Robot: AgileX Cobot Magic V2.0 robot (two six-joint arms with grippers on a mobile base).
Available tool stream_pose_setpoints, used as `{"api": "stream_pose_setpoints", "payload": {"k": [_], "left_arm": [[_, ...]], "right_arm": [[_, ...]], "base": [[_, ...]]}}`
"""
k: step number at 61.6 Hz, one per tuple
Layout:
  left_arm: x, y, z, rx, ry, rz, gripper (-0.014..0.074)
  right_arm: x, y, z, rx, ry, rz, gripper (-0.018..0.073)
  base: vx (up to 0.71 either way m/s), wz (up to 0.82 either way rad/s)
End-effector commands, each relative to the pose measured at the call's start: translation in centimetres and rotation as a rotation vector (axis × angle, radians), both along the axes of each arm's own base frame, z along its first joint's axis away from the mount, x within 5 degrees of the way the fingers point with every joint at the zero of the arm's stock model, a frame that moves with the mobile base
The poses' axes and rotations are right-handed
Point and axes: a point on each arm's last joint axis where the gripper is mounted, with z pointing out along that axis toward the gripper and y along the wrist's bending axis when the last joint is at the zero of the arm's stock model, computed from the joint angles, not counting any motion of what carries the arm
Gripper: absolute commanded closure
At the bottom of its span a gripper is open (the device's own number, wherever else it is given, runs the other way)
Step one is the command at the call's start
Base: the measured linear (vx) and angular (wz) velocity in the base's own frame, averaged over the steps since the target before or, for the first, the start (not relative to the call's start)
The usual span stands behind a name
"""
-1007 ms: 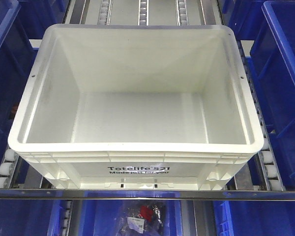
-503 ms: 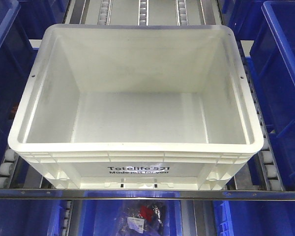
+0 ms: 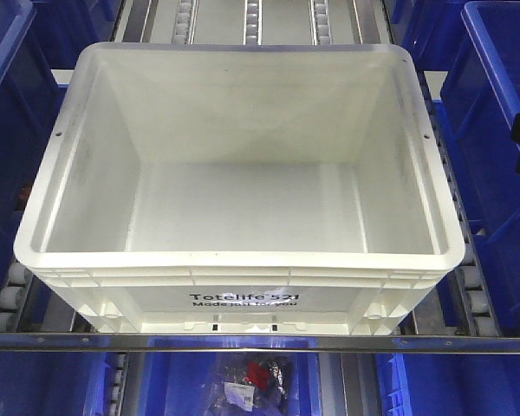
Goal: Move bin from left to right shelf
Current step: 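Lower both grippers, open, toward the white tote's side rims, then straddle the tote's side rims with both open grippers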
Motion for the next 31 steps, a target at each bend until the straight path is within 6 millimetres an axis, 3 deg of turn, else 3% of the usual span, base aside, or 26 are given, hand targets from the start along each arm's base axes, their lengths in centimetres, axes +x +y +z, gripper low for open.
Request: {"api": "stream_pose_setpoints", "payload": {"k": [1, 31], "left_arm": [[0.4, -0.1, 1.4, -0.038, -0.076, 0.005, 0.0604], [1.5, -0.5, 1.1, -0.066, -0.063, 0.004, 0.0604]], "right_arm": [[0.3, 0.0, 1.4, 0.019, -0.081, -0.01, 0.0567], [0.8, 0.0, 1.3, 0.016, -0.077, -0.011, 0.0567]], "base": [[0.0, 0.0], [0.0, 0.0]]}}
